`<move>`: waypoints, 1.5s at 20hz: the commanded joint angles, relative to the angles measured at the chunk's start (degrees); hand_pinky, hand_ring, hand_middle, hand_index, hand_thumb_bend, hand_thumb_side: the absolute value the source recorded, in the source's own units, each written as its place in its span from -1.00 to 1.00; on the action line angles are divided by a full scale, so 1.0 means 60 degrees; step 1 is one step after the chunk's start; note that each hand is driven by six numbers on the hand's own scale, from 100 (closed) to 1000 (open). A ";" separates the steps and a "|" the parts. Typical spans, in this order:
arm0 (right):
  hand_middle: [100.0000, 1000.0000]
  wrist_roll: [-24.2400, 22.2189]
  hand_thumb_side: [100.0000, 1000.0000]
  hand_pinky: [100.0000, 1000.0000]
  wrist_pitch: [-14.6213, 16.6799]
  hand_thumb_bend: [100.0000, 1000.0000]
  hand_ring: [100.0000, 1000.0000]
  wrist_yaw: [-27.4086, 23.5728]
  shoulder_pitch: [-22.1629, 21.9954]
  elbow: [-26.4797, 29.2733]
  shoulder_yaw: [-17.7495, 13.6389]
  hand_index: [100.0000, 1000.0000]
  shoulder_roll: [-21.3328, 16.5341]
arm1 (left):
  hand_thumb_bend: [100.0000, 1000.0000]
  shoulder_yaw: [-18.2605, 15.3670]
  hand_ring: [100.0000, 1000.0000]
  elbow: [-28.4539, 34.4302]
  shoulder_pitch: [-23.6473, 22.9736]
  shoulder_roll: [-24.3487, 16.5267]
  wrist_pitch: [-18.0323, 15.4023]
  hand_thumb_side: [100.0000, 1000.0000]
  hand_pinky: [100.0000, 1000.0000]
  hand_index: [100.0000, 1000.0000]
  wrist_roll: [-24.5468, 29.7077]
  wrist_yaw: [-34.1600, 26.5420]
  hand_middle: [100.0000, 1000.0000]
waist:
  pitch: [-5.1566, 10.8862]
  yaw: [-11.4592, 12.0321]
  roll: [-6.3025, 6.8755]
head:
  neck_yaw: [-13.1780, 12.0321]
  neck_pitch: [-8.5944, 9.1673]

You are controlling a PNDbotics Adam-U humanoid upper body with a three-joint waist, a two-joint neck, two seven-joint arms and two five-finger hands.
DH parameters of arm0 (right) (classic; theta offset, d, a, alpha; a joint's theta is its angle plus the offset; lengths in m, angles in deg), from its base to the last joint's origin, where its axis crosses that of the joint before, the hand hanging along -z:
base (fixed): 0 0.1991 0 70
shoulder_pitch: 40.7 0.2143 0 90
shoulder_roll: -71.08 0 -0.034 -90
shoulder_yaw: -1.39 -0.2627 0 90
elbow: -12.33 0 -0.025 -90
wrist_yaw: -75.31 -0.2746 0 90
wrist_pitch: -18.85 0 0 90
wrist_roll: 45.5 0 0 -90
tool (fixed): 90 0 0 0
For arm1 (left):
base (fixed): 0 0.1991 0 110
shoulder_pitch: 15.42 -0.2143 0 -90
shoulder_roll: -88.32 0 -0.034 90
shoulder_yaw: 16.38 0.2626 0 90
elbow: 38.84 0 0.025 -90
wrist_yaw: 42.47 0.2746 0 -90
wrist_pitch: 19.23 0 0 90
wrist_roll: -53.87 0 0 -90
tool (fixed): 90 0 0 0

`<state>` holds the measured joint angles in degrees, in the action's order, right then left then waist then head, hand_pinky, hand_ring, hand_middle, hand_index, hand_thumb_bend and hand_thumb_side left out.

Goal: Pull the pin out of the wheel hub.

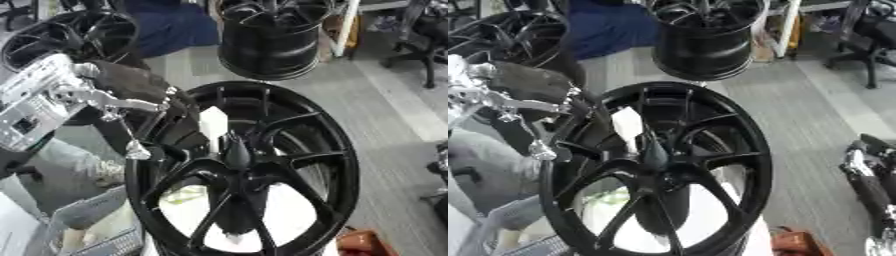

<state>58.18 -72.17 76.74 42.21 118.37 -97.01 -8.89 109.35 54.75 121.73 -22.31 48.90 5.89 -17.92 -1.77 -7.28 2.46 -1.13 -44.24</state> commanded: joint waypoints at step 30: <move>0.19 -0.0276 -0.26 0.12 0.0080 -1.00 -0.11 -0.0138 0.0273 0.0040 0.0237 0.54 -0.0117 | -0.66 -0.0328 0.10 -0.3125 0.1235 0.2110 -0.3008 -0.82 0.36 0.71 0.1657 0.1508 0.60 | -0.0087 -0.0407 -0.0152 | -0.0238 0.0021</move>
<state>56.73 -71.81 76.13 43.26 118.10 -95.61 -8.86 107.68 36.20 127.64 -9.25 45.00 1.99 -9.11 -2.72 -9.73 1.70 -2.36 -44.25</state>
